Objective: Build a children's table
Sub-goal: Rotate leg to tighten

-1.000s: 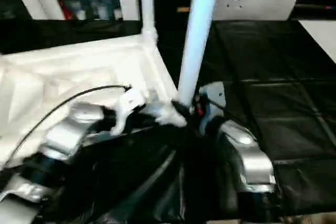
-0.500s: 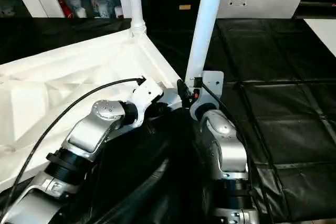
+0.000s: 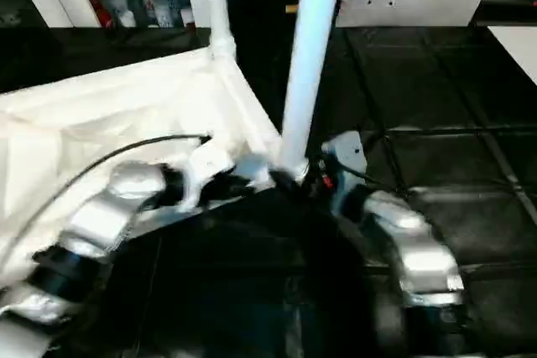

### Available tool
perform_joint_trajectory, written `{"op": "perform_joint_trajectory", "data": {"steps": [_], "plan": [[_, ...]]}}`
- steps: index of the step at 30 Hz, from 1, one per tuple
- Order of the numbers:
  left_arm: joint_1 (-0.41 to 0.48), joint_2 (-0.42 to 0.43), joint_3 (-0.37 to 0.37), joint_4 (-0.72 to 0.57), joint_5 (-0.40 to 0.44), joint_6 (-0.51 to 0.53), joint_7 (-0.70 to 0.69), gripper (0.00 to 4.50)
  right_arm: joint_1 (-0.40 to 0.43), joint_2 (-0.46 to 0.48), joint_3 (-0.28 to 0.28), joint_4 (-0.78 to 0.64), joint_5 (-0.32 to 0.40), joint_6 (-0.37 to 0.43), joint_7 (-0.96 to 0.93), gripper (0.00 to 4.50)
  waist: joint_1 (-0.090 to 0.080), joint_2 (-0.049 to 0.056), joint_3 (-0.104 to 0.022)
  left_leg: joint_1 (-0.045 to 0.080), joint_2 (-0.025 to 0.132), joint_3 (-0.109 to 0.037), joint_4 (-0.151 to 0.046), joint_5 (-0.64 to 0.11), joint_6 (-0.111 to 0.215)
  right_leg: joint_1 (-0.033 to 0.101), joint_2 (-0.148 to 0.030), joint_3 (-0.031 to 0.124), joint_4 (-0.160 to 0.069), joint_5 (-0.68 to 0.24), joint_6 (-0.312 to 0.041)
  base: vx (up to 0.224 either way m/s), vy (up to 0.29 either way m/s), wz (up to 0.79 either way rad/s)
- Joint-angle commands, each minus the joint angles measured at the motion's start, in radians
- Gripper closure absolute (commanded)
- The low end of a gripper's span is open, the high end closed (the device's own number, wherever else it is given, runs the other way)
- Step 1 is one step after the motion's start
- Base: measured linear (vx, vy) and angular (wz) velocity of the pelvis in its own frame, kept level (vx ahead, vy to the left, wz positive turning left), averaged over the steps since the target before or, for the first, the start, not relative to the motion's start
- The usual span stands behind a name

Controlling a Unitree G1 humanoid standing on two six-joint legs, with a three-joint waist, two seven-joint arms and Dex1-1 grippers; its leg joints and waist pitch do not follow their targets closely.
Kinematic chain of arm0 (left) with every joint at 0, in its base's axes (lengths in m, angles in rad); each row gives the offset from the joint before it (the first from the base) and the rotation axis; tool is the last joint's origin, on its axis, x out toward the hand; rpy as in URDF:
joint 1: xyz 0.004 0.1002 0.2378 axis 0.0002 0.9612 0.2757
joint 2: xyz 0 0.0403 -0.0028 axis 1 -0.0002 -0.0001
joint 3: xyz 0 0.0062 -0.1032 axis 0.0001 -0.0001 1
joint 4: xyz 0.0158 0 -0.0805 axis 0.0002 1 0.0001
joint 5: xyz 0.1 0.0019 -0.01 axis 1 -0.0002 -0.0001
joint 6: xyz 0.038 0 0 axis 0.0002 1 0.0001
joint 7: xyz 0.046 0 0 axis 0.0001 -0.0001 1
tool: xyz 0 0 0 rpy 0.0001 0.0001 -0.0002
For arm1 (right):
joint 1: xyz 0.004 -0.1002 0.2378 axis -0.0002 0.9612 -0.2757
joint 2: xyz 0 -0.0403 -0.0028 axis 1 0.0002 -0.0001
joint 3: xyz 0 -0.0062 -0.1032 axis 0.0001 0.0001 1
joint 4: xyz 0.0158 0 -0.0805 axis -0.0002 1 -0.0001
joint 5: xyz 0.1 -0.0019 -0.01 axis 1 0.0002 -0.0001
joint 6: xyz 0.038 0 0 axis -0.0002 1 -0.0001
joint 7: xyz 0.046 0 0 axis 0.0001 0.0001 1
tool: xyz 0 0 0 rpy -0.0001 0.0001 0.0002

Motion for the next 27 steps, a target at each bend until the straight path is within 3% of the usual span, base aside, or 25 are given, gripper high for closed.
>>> {"op": "perform_joint_trajectory", "data": {"steps": [1, 6, 10, 11, 18, 27], "plan": [[0.038, 0.017, -0.053, 0.01, -0.017, -0.046, -0.109, 4.5, 0.001, -0.02, 0.009, -0.018, 0.029, -0.011, 0.08, 0.11, 0.008, -0.008, -0.059, 0.005, 0.058, -0.022, -0.048, -0.135, 0.129, 0.055, -0.09, 0.062, -0.076, -0.172, -0.225, 0.0, 0.0, 0.0], [0.05, 0.097, -0.063, 0.047, -0.076, -0.165, -0.308, 4.5, -0.015, -0.156, 0.074, -0.007, 0.062, -0.036, 0.346, 0.11, 0.025, -0.012, -0.062, 0.011, 0.062, -0.02, -0.046, -0.123, 0.138, 0.051, -0.091, 0.064, -0.068, -0.15, -0.24, 0.0, 0.0, 0.0], [0.047, 0.124, -0.082, 0.053, -0.082, -0.194, -0.368, 4.5, -0.029, -0.179, 0.094, 0.006, 0.076, -0.051, 0.419, 0.11, 0.037, -0.013, -0.063, 0.008, 0.066, -0.02, -0.045, -0.115, 0.136, 0.052, -0.094, 0.063, -0.065, -0.163, -0.241, 0.0, 0.0, 0.0], [0.043, 0.146, -0.099, 0.054, -0.091, -0.223, -0.428, 4.5, -0.041, -0.199, 0.122, 0.017, 0.085, -0.07, 0.491, 0.11, 0.039, -0.015, -0.064, 0.009, 0.065, -0.019, -0.044, -0.118, 0.136, 0.052, -0.095, 0.063, -0.067, -0.168, -0.241, 0.0, 0.0, 0.0], [0.029, 0.155, -0.133, 0.042, -0.097, -0.274, -0.524, 4.5, -0.06, -0.207, 0.201, 0.025, 0.101, -0.061, 0.612, 0.55, 0.055, -0.022, -0.066, 0.009, 0.068, -0.018, -0.042, -0.077, 0.152, 0.05, -0.094, 0.062, -0.055, -0.117, -0.253, 0.0, 0.0, 0.0], [0.032, 0.141, -0.16, 0.0, -0.112, -0.272, -0.555, 4.5, -0.073, -0.191, 0.259, 0.046, 0.117, -0.04, 0.676, 1.26, 0.068, -0.024, -0.066, 0.01, 0.069, -0.019, -0.042, -0.097, 0.129, 0.049, -0.096, 0.063, -0.058, -0.168, -0.244, 0.0, 0.0, 0.0]]}}
